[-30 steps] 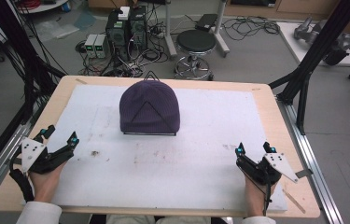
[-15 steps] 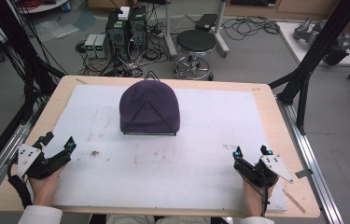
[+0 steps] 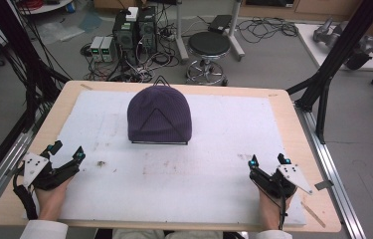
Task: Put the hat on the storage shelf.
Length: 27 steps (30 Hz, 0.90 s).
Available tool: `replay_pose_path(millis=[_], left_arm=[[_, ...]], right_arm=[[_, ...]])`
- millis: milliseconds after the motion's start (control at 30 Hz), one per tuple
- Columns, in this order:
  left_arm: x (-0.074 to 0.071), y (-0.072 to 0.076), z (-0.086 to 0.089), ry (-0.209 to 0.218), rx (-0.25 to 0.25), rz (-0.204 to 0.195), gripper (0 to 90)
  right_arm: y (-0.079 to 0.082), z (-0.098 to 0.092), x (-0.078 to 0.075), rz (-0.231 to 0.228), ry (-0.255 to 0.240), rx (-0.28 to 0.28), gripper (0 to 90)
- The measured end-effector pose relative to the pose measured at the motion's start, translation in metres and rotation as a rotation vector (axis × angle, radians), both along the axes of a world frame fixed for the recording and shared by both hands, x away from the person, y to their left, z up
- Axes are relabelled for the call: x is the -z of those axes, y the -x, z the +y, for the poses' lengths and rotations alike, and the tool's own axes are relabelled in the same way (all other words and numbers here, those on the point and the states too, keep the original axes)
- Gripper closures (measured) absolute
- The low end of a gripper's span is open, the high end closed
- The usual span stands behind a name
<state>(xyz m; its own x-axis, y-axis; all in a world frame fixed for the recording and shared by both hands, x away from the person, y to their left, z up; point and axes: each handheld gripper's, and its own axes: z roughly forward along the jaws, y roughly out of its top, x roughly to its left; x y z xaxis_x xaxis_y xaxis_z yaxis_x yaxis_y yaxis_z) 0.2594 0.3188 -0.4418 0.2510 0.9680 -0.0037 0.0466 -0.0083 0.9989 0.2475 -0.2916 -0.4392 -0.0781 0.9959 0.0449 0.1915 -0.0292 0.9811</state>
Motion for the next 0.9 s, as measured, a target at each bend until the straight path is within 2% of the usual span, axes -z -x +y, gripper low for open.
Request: replay_pose_path(millis=[67, 100, 200, 467, 667, 900], left_arm=[[0.0002, -0.0007, 0.0003, 0.039, 0.010, 0.005, 25.1], [0.0002, -0.0008, 0.0003, 0.043, 0.010, 0.005, 25.2], [-0.0002, -0.0002, -0.0010, 0.029, 0.009, -0.002, 25.3], [-0.0001, -0.0002, -0.0008, 0.033, 0.012, 0.002, 25.2], [0.0003, -0.0006, -0.0002, 0.036, 0.007, 0.007, 25.2], [0.0005, -0.0008, -0.0017, 0.032, 0.015, 0.008, 25.2]], right_arm=[[0.0006, 0.0005, -0.0008, -0.005, -0.002, -0.006, 13.1], [0.0009, 0.0010, -0.0012, -0.007, -0.008, -0.011, 14.0], [0.0019, 0.0029, -0.0022, -0.010, -0.015, -0.021, 14.4], [0.0031, 0.0044, -0.0035, -0.019, -0.009, -0.025, 14.3], [0.0027, 0.0033, -0.0030, -0.015, -0.032, -0.026, 13.4], [0.0031, 0.0041, -0.0032, -0.018, -0.031, -0.026, 13.1]])
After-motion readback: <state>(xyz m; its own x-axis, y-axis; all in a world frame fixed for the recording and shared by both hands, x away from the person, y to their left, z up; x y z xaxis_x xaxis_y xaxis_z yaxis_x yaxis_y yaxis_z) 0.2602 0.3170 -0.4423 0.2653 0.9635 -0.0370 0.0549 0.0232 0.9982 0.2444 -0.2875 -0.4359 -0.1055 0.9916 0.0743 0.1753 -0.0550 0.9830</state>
